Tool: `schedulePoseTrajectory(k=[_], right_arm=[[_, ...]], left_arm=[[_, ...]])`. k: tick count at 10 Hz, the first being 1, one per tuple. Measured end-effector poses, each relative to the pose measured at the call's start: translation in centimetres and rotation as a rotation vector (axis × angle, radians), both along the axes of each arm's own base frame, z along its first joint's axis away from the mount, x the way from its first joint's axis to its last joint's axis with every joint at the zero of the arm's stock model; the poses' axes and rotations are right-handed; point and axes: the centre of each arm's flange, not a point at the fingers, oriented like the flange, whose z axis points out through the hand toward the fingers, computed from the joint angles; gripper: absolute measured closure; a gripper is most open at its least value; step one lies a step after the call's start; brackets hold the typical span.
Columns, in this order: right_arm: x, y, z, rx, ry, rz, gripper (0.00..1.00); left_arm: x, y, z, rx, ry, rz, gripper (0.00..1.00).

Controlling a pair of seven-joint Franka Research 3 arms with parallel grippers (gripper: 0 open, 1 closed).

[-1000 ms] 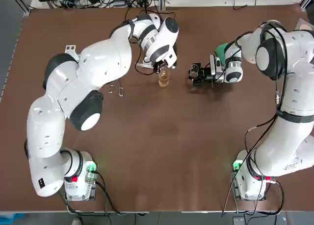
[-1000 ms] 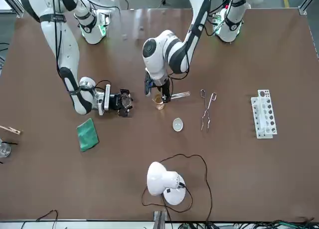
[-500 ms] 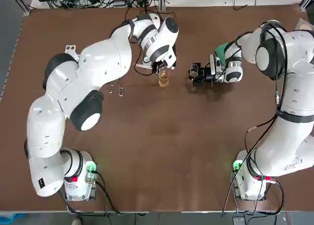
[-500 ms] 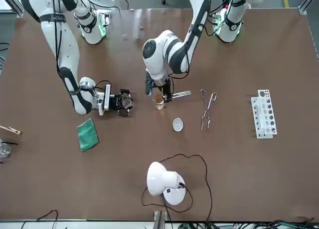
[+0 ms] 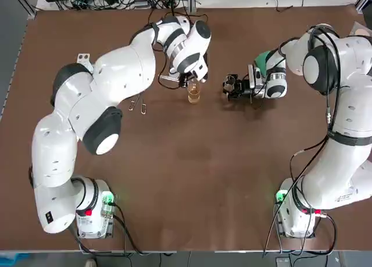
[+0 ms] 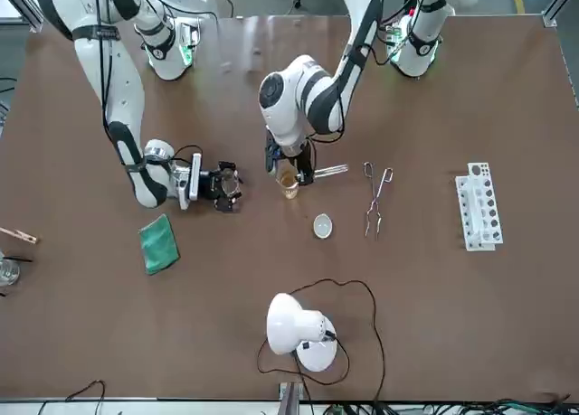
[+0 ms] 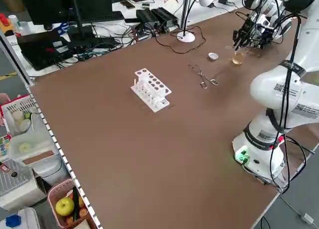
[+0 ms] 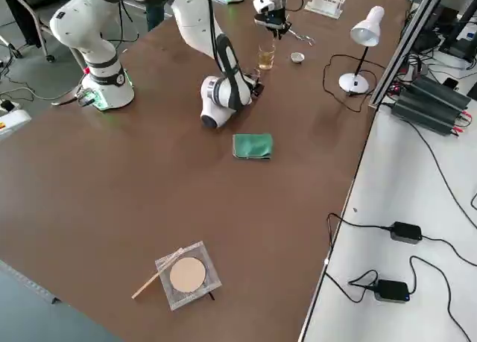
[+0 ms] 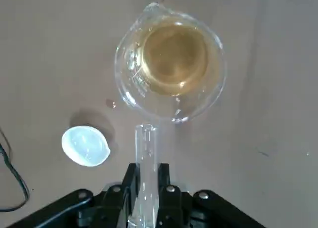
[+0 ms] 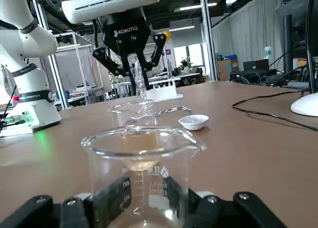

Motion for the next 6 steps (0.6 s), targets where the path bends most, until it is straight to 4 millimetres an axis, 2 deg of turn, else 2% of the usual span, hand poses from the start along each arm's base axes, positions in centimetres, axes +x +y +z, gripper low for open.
schedulePoseTrajectory(k=[2, 3, 4, 6], right_arm=[[-0.1, 0.4, 0.1, 0.008, 0.011, 0.003, 0.62], [-0.2, 0.9, 0.2, 0.017, 0.014, 0.008, 0.62], [-0.2, 1.3, 0.4, 0.025, 0.018, 0.011, 0.62], [0.0, 2.2, 1.1, 0.044, 0.025, 0.01, 0.62]], left_arm=[[2.8, 2.2, 1.6, -0.014, -0.007, 0.022, 0.79], [5.0, 4.3, 3.2, -0.043, 0.0, 0.041, 0.79], [7.5, 7.0, 4.9, -0.095, 0.027, 0.06, 0.79], [12.5, 13.8, 7.8, -0.236, 0.091, 0.095, 0.79]])
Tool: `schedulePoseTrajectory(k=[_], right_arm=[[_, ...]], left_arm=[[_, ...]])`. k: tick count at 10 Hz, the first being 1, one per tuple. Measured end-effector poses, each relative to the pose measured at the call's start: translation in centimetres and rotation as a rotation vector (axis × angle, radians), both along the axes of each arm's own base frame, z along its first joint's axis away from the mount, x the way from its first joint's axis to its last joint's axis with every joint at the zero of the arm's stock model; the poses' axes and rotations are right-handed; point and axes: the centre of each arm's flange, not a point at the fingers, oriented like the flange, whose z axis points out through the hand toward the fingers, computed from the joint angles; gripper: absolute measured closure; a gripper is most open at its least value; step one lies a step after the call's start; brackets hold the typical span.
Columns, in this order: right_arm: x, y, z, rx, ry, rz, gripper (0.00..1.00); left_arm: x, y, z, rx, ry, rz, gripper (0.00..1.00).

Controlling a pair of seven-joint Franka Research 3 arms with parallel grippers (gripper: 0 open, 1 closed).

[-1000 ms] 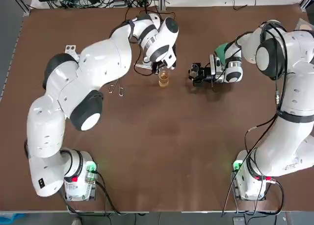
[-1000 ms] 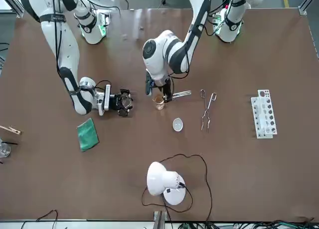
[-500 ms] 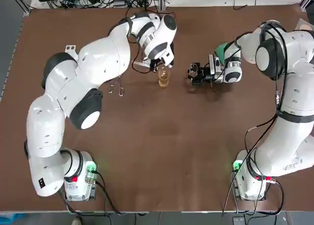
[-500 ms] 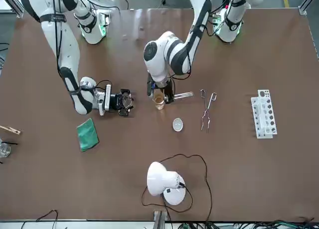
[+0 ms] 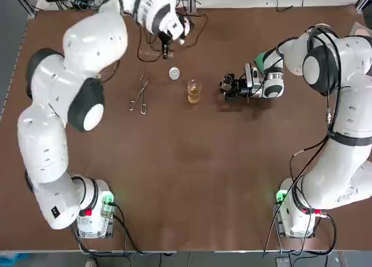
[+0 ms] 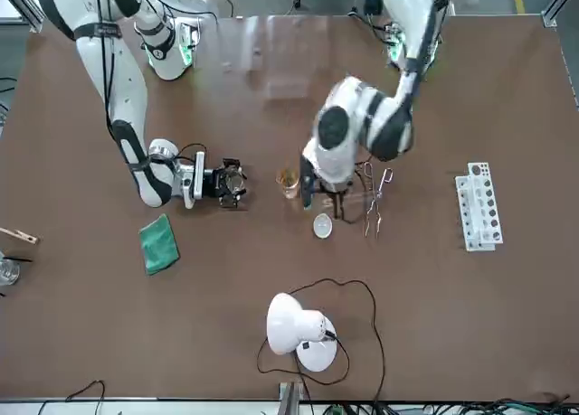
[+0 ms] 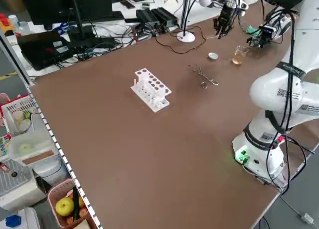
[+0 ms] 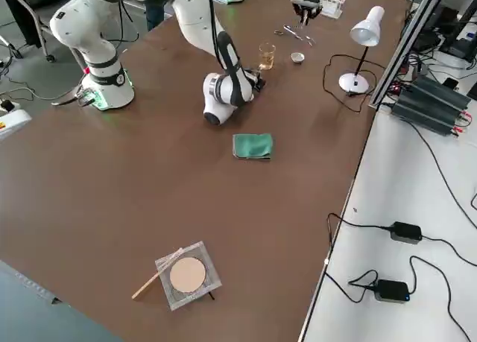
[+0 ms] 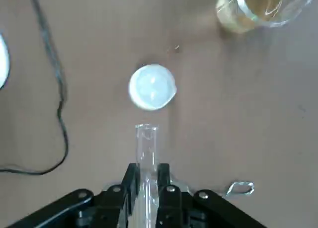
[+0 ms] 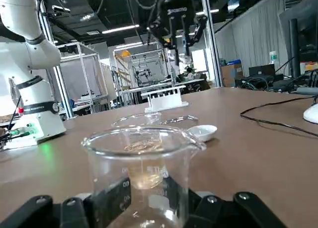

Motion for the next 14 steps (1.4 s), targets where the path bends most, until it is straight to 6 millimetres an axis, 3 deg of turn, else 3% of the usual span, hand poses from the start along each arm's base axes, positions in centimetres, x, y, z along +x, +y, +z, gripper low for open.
schedulePoseTrajectory(k=[3, 5, 9, 11, 13, 14], right_arm=[[0.5, 2.0, 2.3, 0.044, 0.01, -0.018, 0.62], [0.2, 4.5, 4.3, 0.091, 0.061, -0.028, 0.62], [-0.8, 9.5, 7.5, 0.126, 0.195, -0.078, 0.62], [-1.8, 11.8, 8.4, 0.14, 0.259, -0.107, 0.62], [-2.9, 14.0, 8.9, 0.165, 0.323, -0.134, 0.62], [-3.5, 15.0, 9.2, 0.177, 0.356, -0.144, 0.62]], left_arm=[[4.8, 8.7, 3.5, -0.21, 0.023, -0.038, 0.79], [5.8, 14.0, 5.7, -0.31, 0.015, -0.036, 0.79], [4.9, 27.7, 7.1, -0.528, 0.102, -0.072, 0.79], [4.2, 36.1, 6.4, -0.664, 0.132, -0.098, 0.79], [2.2, 44.4, 5.5, -0.761, 0.161, -0.119, 0.79], [1.2, 47.5, 4.8, -0.821, 0.165, -0.129, 0.79]])
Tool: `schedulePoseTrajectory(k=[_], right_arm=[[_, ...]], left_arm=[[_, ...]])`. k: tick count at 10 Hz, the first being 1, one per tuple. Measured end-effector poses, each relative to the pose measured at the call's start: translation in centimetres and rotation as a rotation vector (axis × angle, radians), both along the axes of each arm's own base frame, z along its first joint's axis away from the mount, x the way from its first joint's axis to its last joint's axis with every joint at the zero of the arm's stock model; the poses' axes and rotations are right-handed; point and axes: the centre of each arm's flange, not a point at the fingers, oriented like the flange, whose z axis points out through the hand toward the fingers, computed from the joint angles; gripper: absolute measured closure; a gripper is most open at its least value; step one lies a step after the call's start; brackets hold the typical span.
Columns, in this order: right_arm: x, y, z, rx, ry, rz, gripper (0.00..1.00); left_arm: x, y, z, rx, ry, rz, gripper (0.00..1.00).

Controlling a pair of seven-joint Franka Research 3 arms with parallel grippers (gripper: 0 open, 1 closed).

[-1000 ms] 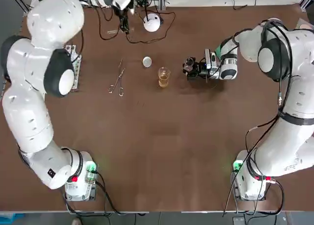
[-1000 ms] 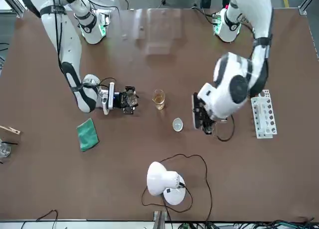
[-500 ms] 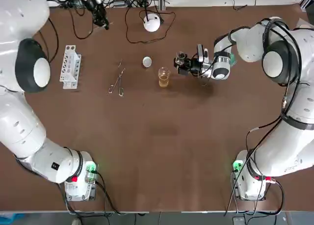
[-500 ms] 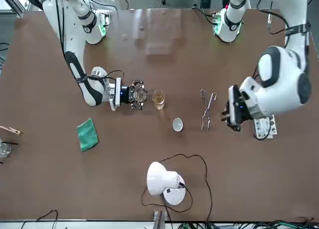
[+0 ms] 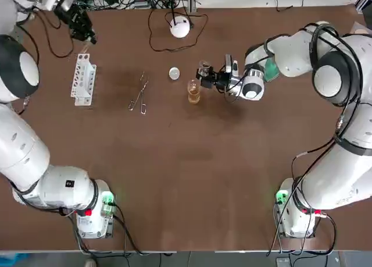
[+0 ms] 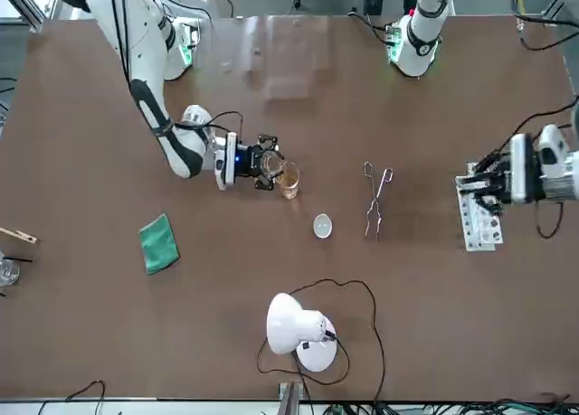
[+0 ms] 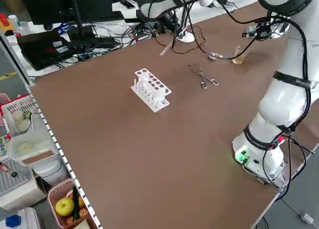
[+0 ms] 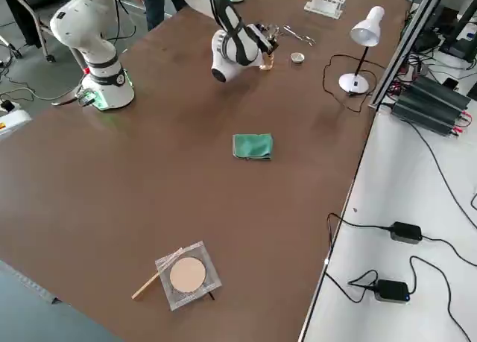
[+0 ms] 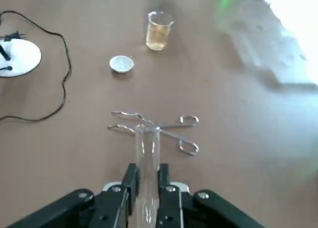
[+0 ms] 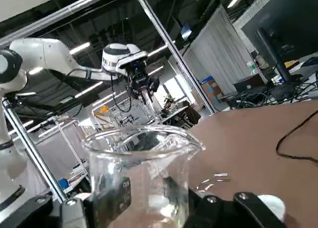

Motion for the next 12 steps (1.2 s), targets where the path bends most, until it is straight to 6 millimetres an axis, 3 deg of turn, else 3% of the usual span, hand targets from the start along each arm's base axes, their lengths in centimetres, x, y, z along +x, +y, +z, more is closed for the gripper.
schedulePoseTrajectory(k=[2, 6, 8, 10, 12], right_arm=[[-0.9, 1.3, 0.3, 0.021, 0.081, -0.005, 0.62], [-3.2, 4.1, 0.2, 0.047, 0.214, -0.003, 0.62], [-4.1, 5.0, 0.2, 0.063, 0.292, 0.018, 0.62], [-4.8, 5.7, 0.1, 0.075, 0.349, 0.021, 0.62], [-5.2, 6.0, 0.0, 0.076, 0.407, 0.029, 0.62]], left_arm=[[-1.2, 4.4, -2.2, -0.127, -0.009, -0.007, 0.79], [-1.5, 10.7, -7.3, -0.404, -0.065, 0.116, 0.79], [-1.1, 11.5, -9.2, -0.506, -0.066, 0.147, 0.79], [-1.3, 12.3, -9.3, -0.582, -0.076, 0.164, 0.79], [-2.4, 15.3, -10.0, -0.674, -0.106, 0.24, 0.79]])
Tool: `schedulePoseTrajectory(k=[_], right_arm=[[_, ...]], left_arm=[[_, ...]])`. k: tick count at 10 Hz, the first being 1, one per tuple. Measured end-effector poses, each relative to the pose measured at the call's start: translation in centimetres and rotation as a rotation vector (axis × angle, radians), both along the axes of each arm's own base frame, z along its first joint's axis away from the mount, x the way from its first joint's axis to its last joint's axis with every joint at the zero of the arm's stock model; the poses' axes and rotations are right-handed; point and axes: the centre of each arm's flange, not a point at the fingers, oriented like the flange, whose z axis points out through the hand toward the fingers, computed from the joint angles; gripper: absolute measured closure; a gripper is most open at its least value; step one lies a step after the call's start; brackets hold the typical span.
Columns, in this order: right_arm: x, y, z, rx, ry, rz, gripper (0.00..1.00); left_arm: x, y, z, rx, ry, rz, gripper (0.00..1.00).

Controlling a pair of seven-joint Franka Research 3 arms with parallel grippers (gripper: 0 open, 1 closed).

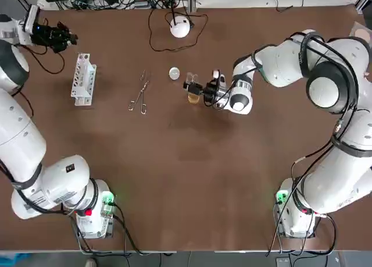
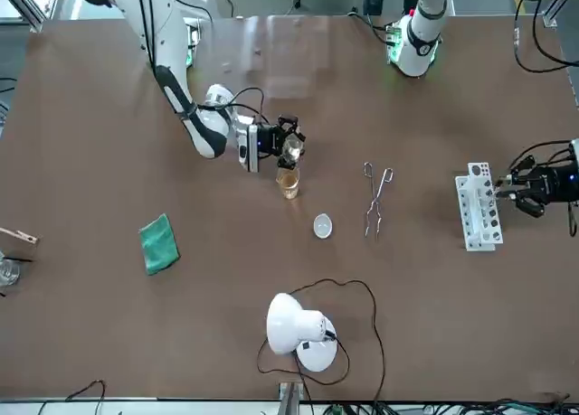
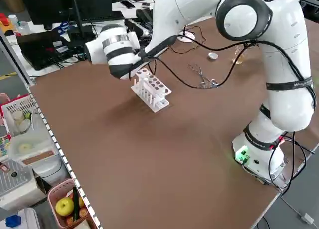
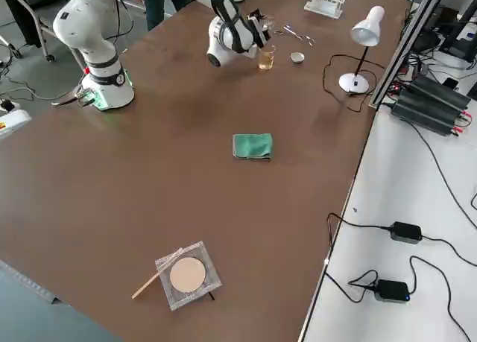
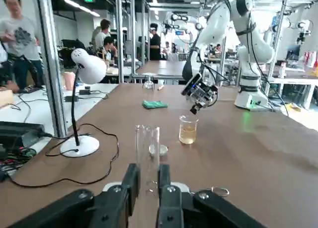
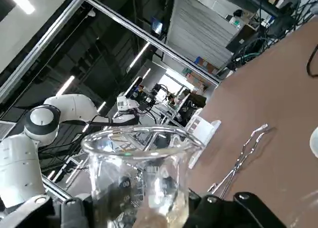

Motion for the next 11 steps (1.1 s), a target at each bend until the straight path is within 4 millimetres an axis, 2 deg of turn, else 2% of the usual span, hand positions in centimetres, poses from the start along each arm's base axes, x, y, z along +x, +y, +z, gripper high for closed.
schedulePoseTrajectory(k=[1, 3, 6, 9, 11], right_arm=[[-0.2, 0.0, -0.1, -0.001, 0.029, 0.004, 0.62], [-0.8, 0.5, -0.1, 0.007, 0.102, 0.007, 0.62], [-1.6, 1.3, 0.0, 0.037, 0.244, 0.024, 0.62], [-1.8, 1.2, -0.2, 0.034, 0.316, 0.021, 0.62], [-1.7, 1.2, -0.3, 0.037, 0.341, 0.018, 0.62]], left_arm=[[-0.5, 1.2, -0.7, -0.052, -0.003, 0.027, 0.79], [-1.3, 2.3, -2.2, -0.097, 0.011, 0.042, 0.79], [-2.1, 2.3, -4.3, -0.132, 0.044, 0.049, 0.79], [-2.8, 2.2, -5.3, -0.148, 0.028, 0.053, 0.79], [-3.5, 3.0, -5.8, -0.143, 0.017, 0.06, 0.79]])
